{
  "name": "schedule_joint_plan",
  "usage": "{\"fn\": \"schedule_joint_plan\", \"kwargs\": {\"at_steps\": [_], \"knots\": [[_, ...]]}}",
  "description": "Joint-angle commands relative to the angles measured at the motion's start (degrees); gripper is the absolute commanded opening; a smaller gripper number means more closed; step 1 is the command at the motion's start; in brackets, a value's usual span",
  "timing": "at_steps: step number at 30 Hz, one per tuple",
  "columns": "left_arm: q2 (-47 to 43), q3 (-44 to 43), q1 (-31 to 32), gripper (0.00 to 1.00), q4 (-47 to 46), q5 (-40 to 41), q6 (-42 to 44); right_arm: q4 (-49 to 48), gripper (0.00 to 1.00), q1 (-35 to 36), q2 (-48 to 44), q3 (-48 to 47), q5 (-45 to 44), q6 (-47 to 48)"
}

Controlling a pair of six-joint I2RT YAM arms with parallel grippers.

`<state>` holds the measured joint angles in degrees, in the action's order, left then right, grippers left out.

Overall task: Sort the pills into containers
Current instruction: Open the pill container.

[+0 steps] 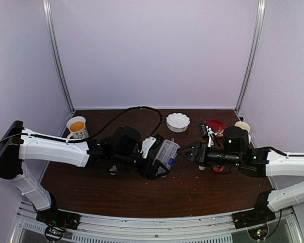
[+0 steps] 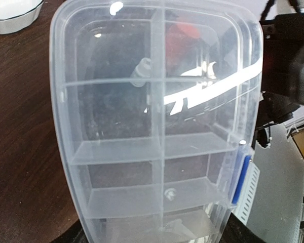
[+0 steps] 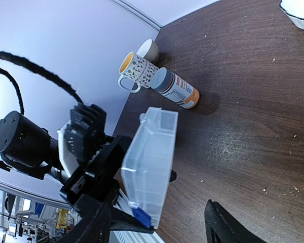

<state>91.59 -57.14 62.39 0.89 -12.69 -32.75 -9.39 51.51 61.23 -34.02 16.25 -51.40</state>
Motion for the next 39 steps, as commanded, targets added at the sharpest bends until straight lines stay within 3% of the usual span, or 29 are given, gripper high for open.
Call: {"fn": "schedule_joint_plan", "kwargs": {"at_steps": [1,8,19,25,39], "knots": [[-2.53,0.74,-0.43,0.63,-7.92,-6.29,-0.32,-4.04,0.67,-0.82,-0.94,2.23,-1.11,-0.8],[-2.94,1.87,-0.43,0.63,-11.86,-11.24,-0.61,-6.71,0.68,-0.97,-1.07,2.65,0.5,-0.82],[-5.29,3.27,-0.43,0.63,-13.86,-11.66,-1.18,3.47,0.65,-2.13,-1.12,2.44,-6.12,-1.17],[-5.88,3.29,-0.43,0.65,-13.67,-11.82,-1.23,3.52,0.64,-3.25,-1.36,3.39,-5.83,-1.78],[-4.89,-0.31,-0.43,0.66,-3.6,-1.96,0.31,-10.98,0.68,-2.53,-2.65,3.62,10.77,0.91]]}}
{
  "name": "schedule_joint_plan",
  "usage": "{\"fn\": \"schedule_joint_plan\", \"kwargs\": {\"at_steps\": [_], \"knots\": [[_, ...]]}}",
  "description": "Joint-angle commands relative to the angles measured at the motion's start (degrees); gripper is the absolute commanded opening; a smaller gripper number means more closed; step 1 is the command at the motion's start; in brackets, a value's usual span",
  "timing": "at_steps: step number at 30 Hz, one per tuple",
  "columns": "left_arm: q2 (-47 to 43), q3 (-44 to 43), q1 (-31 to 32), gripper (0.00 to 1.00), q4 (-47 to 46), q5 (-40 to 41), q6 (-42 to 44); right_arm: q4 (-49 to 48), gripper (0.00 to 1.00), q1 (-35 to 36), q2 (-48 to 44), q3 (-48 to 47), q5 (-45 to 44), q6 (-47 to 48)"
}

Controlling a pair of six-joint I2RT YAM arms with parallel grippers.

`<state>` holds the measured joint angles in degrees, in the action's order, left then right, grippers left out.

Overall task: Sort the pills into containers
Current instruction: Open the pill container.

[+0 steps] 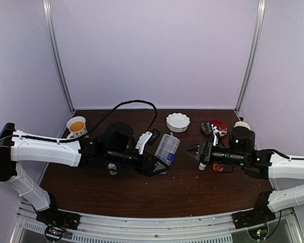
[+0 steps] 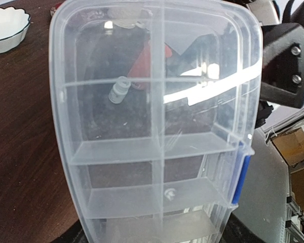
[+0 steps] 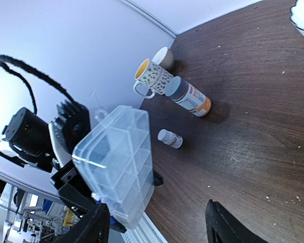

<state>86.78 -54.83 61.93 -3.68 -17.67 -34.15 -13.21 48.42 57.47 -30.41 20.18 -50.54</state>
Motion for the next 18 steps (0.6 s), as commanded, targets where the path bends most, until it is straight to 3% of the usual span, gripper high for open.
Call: {"fn": "schedule_joint_plan", "kwargs": {"at_steps": [1,5,18], "knots": [[-0.1,-2.77,0.03,0.66,0.89,3.04,1.76,-8.29,0.69,0.92,1.55,0.01,7.36,-0.46],[0.22,-2.71,0.03,0.66,0.58,3.42,1.44,-10.99,0.74,2.45,3.85,-0.86,9.01,-2.03],[2.08,-4.36,0.12,0.66,3.16,6.5,1.72,-12.59,0.68,5.54,7.27,-3.78,10.14,-2.29]]}}
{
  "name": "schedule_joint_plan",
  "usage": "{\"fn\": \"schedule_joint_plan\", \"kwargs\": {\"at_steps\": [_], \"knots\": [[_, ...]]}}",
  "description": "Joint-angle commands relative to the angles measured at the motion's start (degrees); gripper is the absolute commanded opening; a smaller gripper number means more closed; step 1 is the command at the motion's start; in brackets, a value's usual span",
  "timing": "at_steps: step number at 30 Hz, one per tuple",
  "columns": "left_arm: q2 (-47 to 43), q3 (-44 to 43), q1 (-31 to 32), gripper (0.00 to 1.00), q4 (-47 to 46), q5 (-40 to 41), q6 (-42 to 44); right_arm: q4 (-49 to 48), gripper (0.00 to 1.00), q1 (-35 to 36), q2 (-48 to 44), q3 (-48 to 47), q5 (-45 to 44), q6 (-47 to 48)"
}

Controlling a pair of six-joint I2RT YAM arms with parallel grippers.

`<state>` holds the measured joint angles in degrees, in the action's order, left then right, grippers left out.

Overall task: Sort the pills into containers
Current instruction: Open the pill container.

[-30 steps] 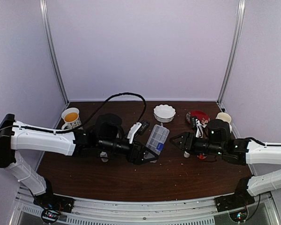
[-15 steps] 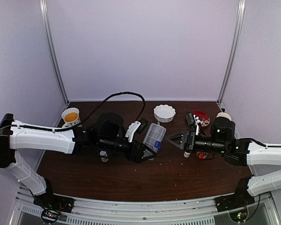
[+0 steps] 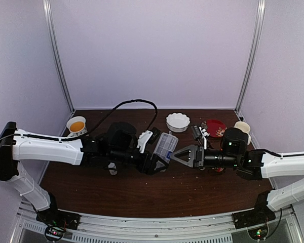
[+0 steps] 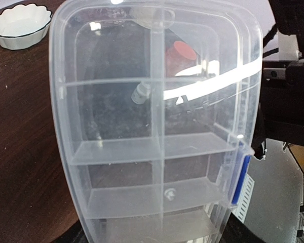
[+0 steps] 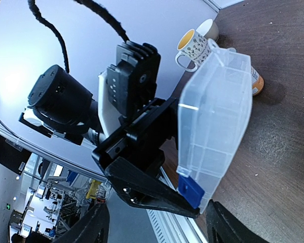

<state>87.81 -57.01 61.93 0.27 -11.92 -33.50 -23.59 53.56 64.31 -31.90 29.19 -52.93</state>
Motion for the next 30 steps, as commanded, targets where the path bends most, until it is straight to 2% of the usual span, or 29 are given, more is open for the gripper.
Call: {"fn": "schedule_joint_plan", "kwargs": {"at_steps": [1,5,9,16,30], "knots": [[1.17,-2.22,0.06,0.66,-0.92,0.54,1.11,-1.78,0.68,0.4,0.73,-2.63,1.13,0.29],[1.18,-2.14,0.11,0.66,-1.12,0.37,1.16,-1.32,0.69,0.45,1.57,-3.32,1.2,0.68],[1.18,-2.05,0.1,0.66,-0.89,0.5,1.28,-1.55,0.65,0.4,1.86,-3.62,1.48,0.54],[1.37,-2.13,0.12,0.66,-0.62,1.39,1.42,-1.17,0.44,0.4,2.12,-3.89,1.42,0.93],[1.18,-2.58,0.25,0.66,1.56,2.01,1.94,5.9,0.36,0.4,3.78,-5.81,-2.68,3.26]]}}
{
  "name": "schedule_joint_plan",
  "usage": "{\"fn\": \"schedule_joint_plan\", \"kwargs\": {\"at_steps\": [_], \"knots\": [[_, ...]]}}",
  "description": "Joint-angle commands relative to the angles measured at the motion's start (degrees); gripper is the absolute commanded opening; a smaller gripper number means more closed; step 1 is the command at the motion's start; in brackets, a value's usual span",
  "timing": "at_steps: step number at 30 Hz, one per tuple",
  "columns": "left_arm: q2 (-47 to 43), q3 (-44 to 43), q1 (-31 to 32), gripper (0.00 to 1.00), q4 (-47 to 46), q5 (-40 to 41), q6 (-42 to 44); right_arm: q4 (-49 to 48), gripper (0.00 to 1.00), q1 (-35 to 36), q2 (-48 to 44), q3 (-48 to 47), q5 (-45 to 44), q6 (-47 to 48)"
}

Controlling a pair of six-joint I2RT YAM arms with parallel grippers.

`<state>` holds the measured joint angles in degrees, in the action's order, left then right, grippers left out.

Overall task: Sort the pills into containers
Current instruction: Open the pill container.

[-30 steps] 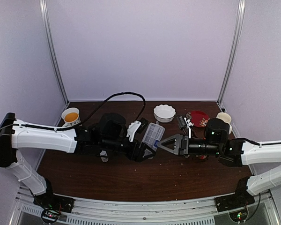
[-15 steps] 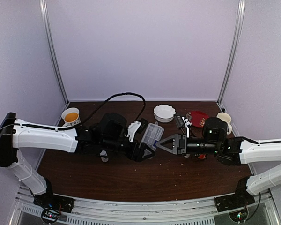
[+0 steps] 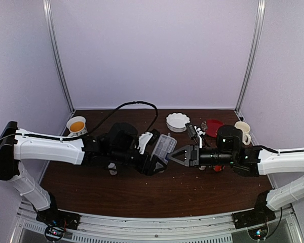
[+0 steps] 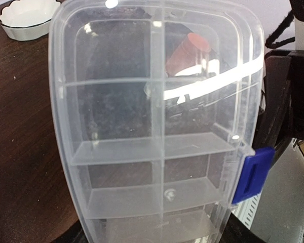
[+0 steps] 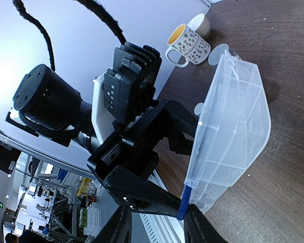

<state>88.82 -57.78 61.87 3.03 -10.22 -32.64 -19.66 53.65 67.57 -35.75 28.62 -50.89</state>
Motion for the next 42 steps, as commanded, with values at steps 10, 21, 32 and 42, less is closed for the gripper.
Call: {"fn": "schedule_joint_plan", "kwargs": {"at_steps": [10,21,32,42], "knots": [[0.26,-2.33,0.79,0.67,-0.03,1.35,1.7,3.94,0.24,0.32,2.09,-3.31,-2.87,1.37],[-0.25,-2.34,1.0,0.7,0.83,2.66,2.06,6.01,0.23,0.32,3.14,-3.84,-4.37,1.61],[-0.14,-2.25,1.06,0.73,1.21,3.33,2.06,4.58,0.01,0.32,2.92,-3.63,-3.08,1.23],[-6.98,4.13,1.41,0.98,-2.5,12.84,-0.18,2.69,0.0,0.32,0.72,-3.1,-7.19,-2.33]]}}
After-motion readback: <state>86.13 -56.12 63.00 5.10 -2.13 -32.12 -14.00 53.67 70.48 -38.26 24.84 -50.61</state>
